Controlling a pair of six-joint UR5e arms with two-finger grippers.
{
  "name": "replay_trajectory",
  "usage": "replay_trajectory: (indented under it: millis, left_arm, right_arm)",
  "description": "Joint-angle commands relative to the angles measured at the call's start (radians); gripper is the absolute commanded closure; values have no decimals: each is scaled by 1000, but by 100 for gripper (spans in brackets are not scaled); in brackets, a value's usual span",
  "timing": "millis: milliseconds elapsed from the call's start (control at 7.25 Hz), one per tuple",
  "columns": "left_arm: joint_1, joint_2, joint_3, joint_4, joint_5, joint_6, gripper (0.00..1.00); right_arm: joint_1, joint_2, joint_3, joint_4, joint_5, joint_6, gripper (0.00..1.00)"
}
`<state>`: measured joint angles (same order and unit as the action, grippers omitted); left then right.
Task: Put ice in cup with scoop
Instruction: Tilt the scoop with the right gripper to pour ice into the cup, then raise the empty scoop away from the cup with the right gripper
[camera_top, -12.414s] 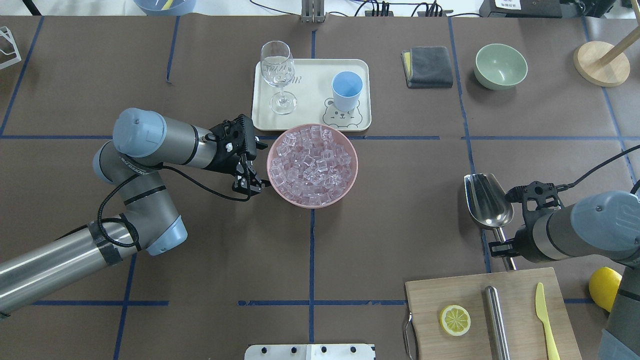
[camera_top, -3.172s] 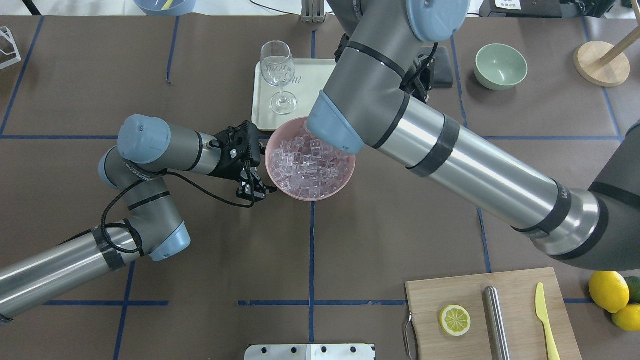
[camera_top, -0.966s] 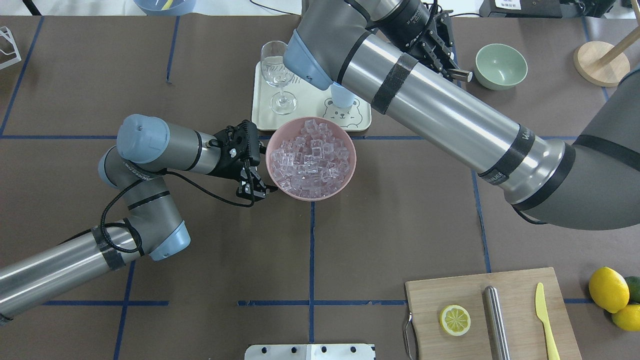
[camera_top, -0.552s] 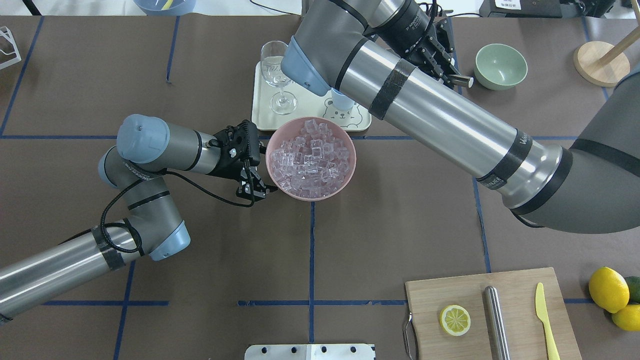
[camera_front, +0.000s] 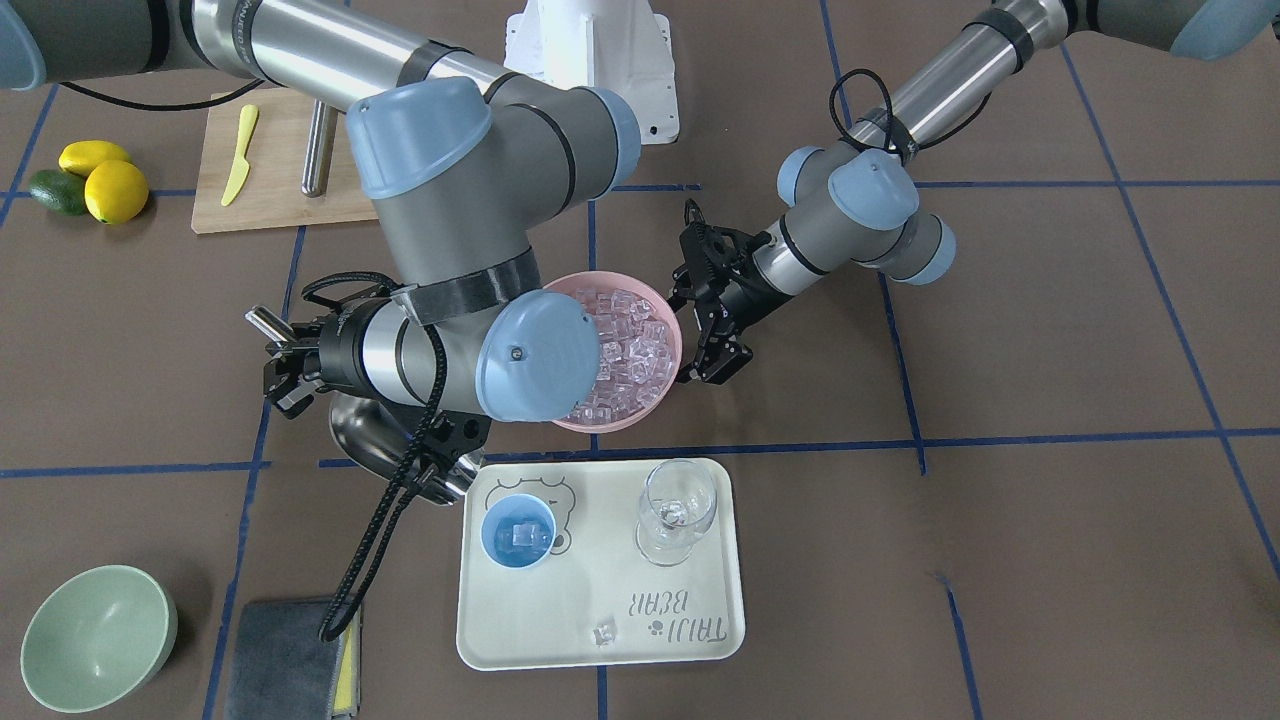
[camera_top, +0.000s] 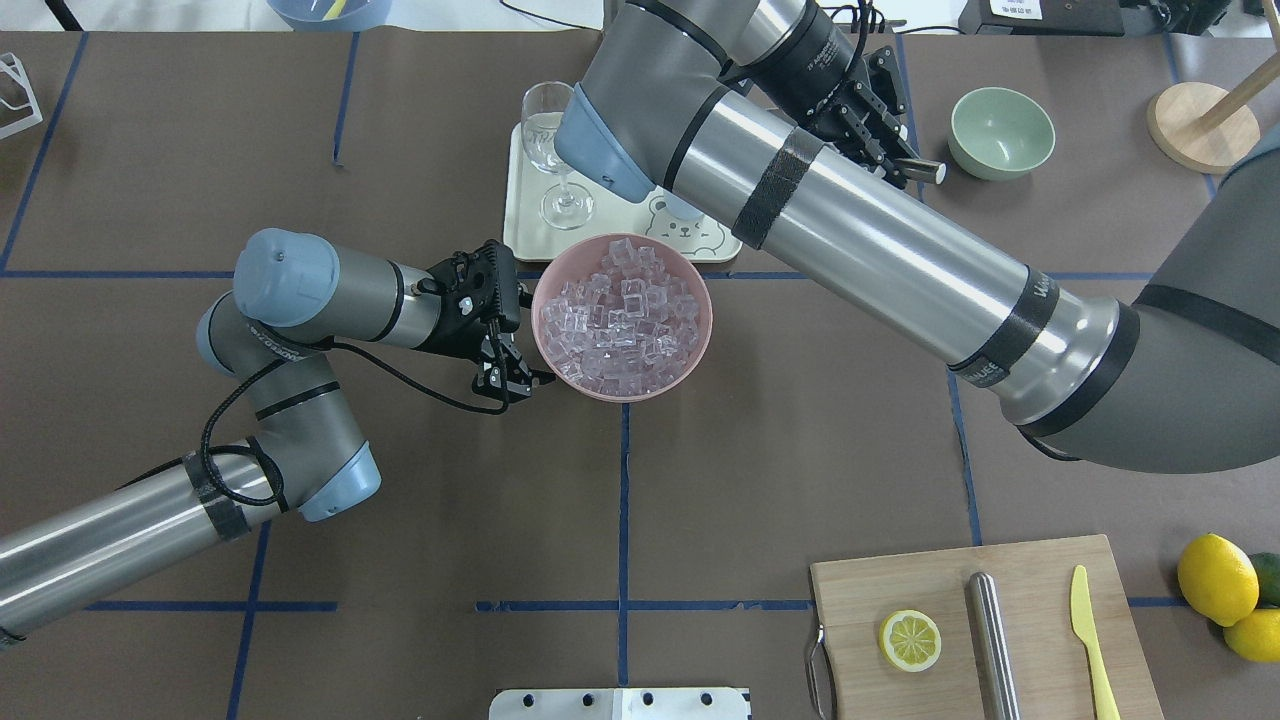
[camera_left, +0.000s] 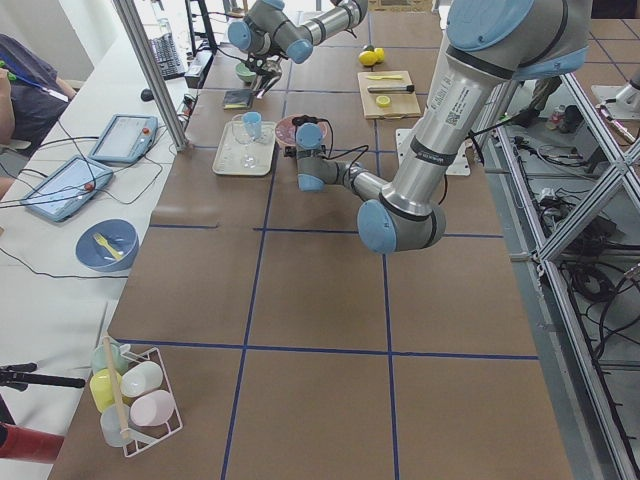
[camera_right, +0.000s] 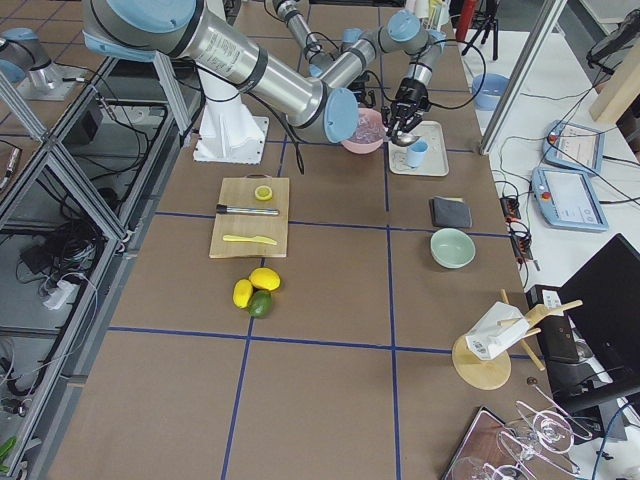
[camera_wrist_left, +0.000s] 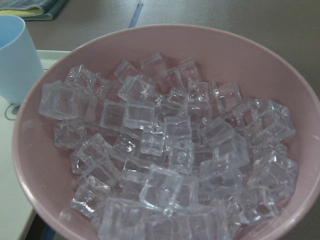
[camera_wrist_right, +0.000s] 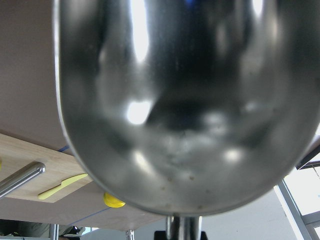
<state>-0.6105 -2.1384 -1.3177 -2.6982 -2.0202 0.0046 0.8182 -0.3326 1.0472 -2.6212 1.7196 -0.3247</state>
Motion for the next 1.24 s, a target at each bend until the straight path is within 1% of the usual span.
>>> replay_trajectory:
  millis: [0, 276, 414, 552, 828, 966, 1103]
  left_arm:
    - [0, 0, 0, 0, 0, 0, 0]
    - [0, 0, 0, 0, 0, -2, 0]
    - [0, -2, 0, 0, -2, -2, 0]
    - [0, 0, -2, 0, -2, -2, 0]
    - [-2, 2, -2, 0, -2, -2, 0]
    - [-2, 3, -2, 0, -2, -2, 0]
    - [-3, 6, -2, 0, -2, -2, 0]
  right_arm:
    - [7, -11, 34, 7, 8, 1, 100]
    - [24, -14, 75, 10, 35, 10, 100]
    - [33, -13, 76, 12, 55, 19, 100]
    - [57, -23, 85, 39, 107, 22, 100]
    - [139, -109, 184, 67, 280, 51, 100]
    - [168, -130, 216, 67, 348, 120, 100]
    - [188, -170, 282, 67, 398, 212, 100]
